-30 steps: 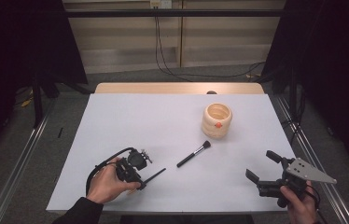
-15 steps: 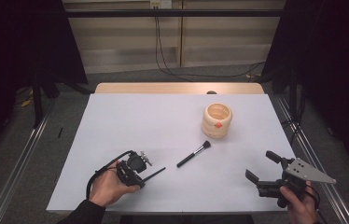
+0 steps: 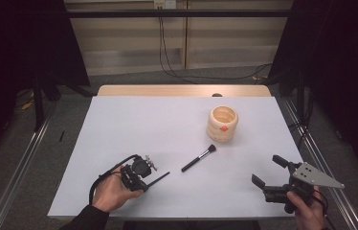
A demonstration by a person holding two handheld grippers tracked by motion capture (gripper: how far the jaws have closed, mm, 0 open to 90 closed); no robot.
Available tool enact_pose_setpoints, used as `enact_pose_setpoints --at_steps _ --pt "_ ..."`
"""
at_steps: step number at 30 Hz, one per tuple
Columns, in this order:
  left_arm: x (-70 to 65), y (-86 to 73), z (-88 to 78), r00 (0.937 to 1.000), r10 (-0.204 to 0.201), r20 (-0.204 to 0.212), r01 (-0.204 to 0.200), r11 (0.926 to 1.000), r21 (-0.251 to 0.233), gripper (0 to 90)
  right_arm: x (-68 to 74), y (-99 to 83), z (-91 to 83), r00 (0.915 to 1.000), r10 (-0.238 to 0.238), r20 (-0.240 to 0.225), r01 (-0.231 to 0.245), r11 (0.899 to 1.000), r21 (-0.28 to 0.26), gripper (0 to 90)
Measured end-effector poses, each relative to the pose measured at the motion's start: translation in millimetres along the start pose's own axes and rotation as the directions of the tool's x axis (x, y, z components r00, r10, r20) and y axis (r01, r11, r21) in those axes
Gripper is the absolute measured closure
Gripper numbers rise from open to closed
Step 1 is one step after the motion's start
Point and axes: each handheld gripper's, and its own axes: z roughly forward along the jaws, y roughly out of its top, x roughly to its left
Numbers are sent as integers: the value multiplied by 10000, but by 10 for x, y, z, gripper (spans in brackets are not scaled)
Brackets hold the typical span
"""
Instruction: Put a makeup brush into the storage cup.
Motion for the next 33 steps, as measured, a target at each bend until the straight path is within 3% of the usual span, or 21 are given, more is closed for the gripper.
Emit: enact_pose_setpoints --at_steps 6,12,21,22,29,32,33 --pt "36 1 -14 9997 -66 225 65 10000 54 835 -2 -3 5 9999 102 -50 -102 9999 26 0" --pt "92 -53 -21 9972 -490 570 512 9980 -377 835 -5 -3 -1 10000 52 -57 -52 10000 39 0" --pt "136 -128 -51 9931 -685 947 754 9946 -713 834 -2 -3 1 10000 90 -23 -90 9999 66 0" --pt "132 -137 -64 9913 -907 948 997 9906 -939 834 -3 -3 1 10000 64 -26 -64 10000 67 0" --pt "152 -160 -145 9883 -943 1196 1167 9736 -1963 834 -2 -3 -1 9999 115 -10 -115 9999 57 0" --pt "147 -181 -172 9843 -1035 1431 1364 9602 -2437 834 -5 -4 1 9999 125 44 -125 9999 38 0" --pt "157 -190 -187 9855 -946 1407 1295 9557 -2645 834 -5 -4 1 9999 125 50 -125 9999 35 0"
